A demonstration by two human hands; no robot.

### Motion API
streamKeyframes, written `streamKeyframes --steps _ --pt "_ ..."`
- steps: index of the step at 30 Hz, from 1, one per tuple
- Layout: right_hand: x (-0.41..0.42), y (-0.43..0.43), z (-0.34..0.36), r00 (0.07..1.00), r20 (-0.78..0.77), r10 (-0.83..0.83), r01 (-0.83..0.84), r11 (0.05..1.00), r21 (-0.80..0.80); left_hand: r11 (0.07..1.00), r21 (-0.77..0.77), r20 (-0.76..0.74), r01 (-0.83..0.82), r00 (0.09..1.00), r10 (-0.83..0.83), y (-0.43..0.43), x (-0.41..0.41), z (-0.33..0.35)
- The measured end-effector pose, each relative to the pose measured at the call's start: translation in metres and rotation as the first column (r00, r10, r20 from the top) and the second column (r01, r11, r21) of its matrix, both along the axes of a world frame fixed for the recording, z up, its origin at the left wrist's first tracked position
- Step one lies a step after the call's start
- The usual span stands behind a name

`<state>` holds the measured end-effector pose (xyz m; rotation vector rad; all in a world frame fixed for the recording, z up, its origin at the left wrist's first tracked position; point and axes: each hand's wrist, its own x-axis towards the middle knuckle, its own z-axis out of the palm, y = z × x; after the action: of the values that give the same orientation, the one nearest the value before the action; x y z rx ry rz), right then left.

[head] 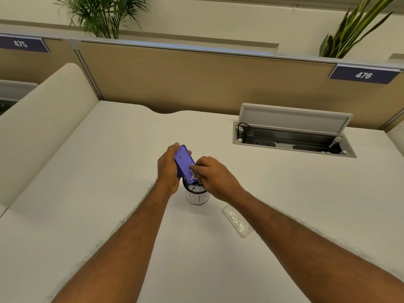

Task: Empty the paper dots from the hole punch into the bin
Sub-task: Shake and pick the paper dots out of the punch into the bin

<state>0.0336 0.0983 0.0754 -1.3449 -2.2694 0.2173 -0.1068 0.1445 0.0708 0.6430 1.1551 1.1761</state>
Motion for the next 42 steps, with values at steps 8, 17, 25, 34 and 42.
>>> streamKeyframes --steps 8,17,25,34,42 --pt "-0.002 0.002 0.003 0.994 -0.097 -0.052 0.046 0.997 -0.067 1.0 0.001 -0.019 0.005 1.0 -0.005 0.0 0.001 -0.001" --pt "0.004 0.001 0.0 0.997 -0.046 -0.054 0.055 0.998 0.017 1.0 0.017 -0.043 0.007 0.999 -0.006 0.0 0.001 0.001" --pt "0.006 -0.005 -0.008 0.996 0.001 -0.094 0.094 0.994 -0.049 0.997 0.075 -0.145 0.019 0.989 -0.008 0.004 0.001 -0.002" --pt "0.003 -0.005 -0.012 0.997 0.036 -0.067 0.069 0.996 -0.055 0.994 0.092 -0.281 0.058 0.959 -0.03 0.004 0.007 -0.002" --pt "0.006 -0.005 -0.009 0.998 0.016 -0.056 0.057 0.996 -0.064 0.983 0.158 -0.343 0.096 0.939 -0.036 0.004 0.013 0.002"
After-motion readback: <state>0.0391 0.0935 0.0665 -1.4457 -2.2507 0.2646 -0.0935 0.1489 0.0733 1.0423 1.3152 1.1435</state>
